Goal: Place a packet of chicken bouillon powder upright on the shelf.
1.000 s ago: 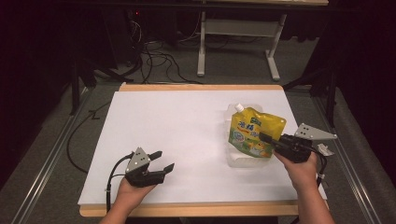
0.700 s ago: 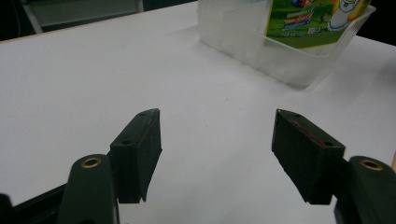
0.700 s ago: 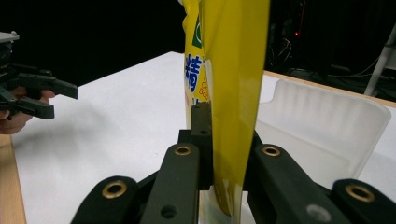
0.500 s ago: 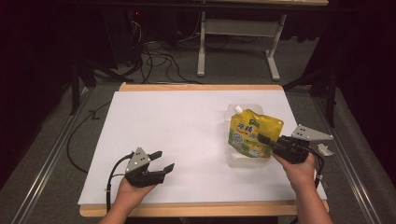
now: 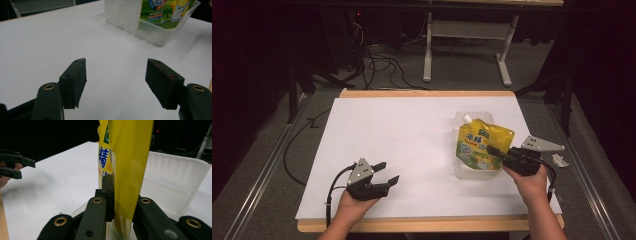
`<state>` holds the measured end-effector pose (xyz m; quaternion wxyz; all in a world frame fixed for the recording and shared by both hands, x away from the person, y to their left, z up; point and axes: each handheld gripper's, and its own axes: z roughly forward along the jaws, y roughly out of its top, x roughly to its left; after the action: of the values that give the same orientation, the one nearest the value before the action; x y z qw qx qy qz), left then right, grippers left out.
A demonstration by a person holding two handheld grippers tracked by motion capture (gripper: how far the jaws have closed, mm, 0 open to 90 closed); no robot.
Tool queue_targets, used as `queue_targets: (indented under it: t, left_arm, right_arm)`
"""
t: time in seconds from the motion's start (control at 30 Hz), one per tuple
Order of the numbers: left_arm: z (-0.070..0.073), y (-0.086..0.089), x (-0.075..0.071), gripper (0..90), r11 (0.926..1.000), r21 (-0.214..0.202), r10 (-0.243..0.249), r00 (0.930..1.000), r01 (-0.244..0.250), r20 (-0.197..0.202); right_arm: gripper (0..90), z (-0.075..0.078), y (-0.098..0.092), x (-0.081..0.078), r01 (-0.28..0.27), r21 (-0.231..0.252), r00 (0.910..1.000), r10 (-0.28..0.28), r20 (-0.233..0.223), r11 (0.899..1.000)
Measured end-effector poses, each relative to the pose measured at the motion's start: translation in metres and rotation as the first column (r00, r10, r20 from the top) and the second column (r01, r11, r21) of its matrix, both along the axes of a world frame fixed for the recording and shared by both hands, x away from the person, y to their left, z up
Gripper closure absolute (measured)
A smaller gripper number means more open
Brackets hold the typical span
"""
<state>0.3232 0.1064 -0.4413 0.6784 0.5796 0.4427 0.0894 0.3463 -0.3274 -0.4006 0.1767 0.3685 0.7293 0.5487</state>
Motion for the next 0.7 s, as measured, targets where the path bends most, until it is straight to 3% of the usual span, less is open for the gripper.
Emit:
queue_targets:
  t: [0.53, 0.7]
  left_arm:
    - [0.0018, 0.0016, -0.0015, 33.7, 1.0000, -0.004, -0.004, 1.0000, 0.004, 0.006]
    - [0.0016, 0.0011, -0.0010, 33.8, 1.0000, -0.004, -0.002, 1.0000, 0.002, 0.004]
  right_arm:
    - [81.4, -0.0053, -0.0009, -0.0072, 0.023, -0.020, 0.9997, -0.024, -0.002, 1.000]
    - [75.0, -0.0053, -0.0013, -0.0069, 0.039, -0.036, 0.9992, -0.040, -0.007, 0.999]
